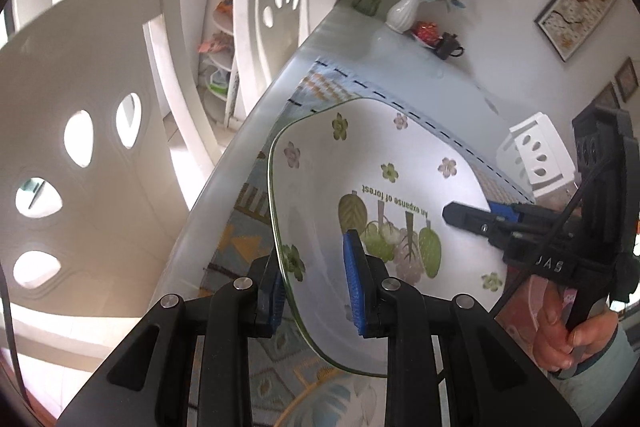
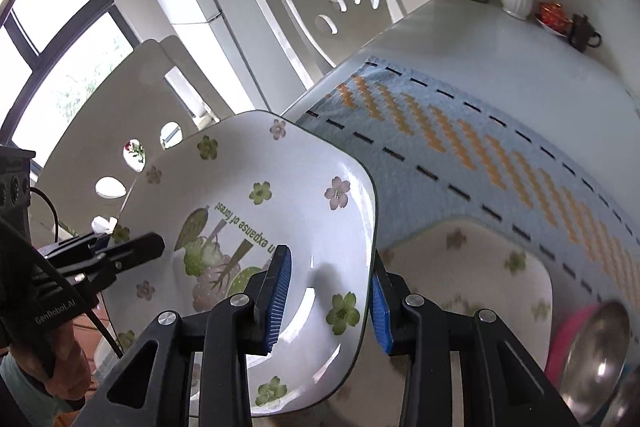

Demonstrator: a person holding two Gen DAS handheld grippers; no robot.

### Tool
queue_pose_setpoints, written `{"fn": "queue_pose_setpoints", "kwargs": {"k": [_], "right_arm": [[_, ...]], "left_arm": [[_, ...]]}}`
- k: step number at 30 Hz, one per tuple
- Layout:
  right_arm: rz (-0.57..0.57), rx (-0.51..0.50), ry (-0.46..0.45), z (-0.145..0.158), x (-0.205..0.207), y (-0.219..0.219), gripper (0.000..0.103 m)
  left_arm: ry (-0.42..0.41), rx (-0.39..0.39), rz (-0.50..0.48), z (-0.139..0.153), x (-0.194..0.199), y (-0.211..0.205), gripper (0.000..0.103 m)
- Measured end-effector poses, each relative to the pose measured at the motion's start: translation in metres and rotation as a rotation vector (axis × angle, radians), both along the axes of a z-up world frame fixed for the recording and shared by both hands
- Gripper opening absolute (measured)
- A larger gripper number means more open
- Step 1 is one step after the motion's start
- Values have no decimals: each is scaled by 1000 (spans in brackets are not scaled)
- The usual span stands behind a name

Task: Organize plates and bowls
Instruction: 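Lift the hexagonal plate and lower it onto the blue-leaf plate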

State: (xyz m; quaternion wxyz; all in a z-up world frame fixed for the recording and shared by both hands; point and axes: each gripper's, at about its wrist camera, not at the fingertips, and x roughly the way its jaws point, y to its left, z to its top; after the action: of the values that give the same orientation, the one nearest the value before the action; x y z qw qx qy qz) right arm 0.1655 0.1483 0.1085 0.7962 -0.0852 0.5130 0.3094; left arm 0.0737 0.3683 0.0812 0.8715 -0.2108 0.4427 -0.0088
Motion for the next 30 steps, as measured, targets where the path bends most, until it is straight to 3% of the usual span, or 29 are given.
{"fn": "queue_pose_setpoints", "kwargs": {"k": [11, 22, 30], "right_arm": [[-128, 36, 10, 10, -71, -38, 36], [-226, 41, 25, 12, -141, -59, 36], [-277, 46, 64, -2, -178, -67, 36]], "left_arm": [[-23, 13, -90, 15, -47, -21, 22], [4, -10, -162, 6, -102, -36, 22], [16, -7, -200, -7, -125, -40, 22]]}}
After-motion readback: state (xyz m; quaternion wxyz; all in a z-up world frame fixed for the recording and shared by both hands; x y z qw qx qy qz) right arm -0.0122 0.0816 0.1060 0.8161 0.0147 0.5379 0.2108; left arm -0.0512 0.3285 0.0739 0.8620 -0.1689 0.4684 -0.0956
